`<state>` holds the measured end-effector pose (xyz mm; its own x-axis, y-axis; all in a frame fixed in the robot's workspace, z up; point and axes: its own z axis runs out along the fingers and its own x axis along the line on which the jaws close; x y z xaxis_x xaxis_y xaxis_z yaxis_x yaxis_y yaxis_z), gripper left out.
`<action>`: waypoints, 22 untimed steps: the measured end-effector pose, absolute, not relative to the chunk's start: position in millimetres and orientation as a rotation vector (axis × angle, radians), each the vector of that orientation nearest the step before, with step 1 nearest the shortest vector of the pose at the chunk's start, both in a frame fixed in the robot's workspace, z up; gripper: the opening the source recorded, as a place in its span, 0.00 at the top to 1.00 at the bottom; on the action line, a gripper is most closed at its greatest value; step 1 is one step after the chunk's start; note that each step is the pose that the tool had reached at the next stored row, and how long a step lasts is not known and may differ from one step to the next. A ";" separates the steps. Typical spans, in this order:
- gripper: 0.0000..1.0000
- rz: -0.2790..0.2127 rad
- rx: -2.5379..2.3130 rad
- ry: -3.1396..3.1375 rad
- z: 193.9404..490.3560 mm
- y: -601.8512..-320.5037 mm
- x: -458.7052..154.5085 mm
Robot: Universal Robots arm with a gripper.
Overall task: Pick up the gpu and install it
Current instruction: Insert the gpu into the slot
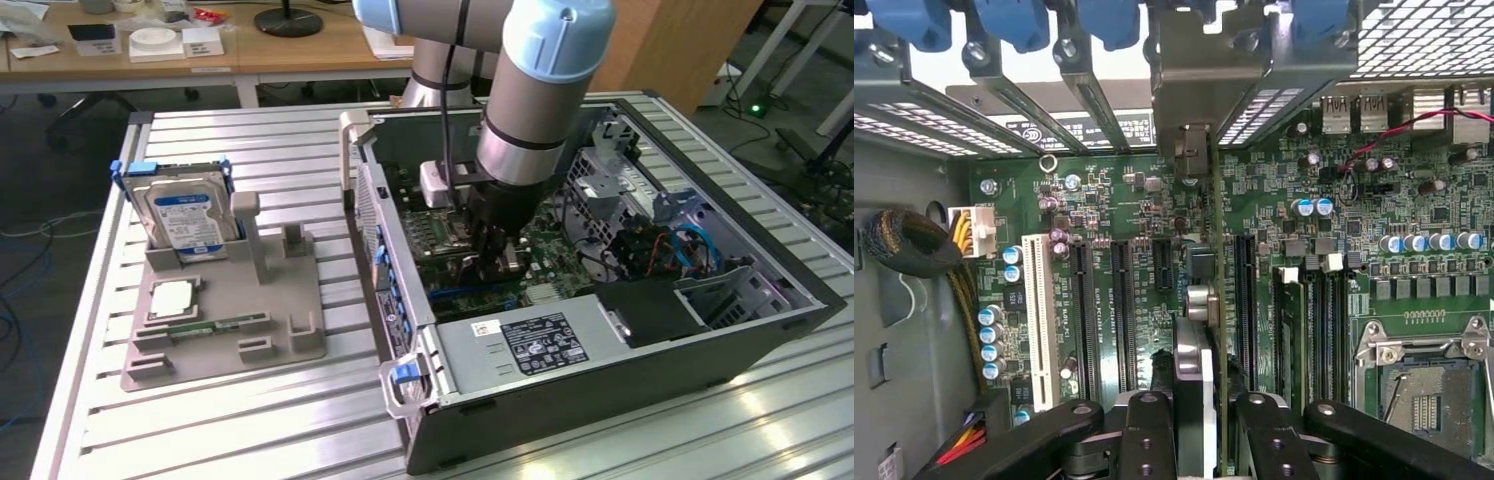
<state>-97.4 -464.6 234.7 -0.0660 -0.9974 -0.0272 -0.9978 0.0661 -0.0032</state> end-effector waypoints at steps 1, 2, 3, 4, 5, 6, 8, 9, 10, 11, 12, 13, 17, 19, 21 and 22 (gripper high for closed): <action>0.72 0.025 -2.131 2.278 234.7 -464.3 -97.5; 0.72 0.025 -2.130 2.279 234.6 -464.1 -97.7; 0.72 0.025 -2.129 2.280 234.6 -464.0 -98.1; 0.72 0.025 -2.128 2.281 234.6 -463.9 -98.7; 0.72 0.025 -2.126 2.282 234.5 -463.5 -99.0; 0.72 0.025 -2.125 2.284 234.5 -463.4 -99.7; 0.72 0.025 -2.123 2.286 234.4 -463.3 -100.7; 0.72 0.025 -2.122 2.286 234.4 -463.3 -100.8; 0.72 0.025 -2.121 2.287 234.4 -463.3 -100.8; 0.72 0.025 -2.121 2.288 234.3 -463.3 -100.8; 0.72 0.025 -2.121 2.288 234.3 -463.3 -100.9; 0.72 0.025 -2.120 2.288 234.2 -463.2 -100.9; 0.72 0.025 -2.120 2.288 234.2 -463.1 -100.9; 0.72 0.025 -2.120 2.288 234.1 -462.2 -100.9; 0.72 0.025 -2.121 2.287 234.1 -461.4 -100.9; 0.72 0.025 -2.121 2.287 234.1 -461.1 -100.8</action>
<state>-100.8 -461.1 234.1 -0.0754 -0.9968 -0.0273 -0.9971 0.0755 -0.0033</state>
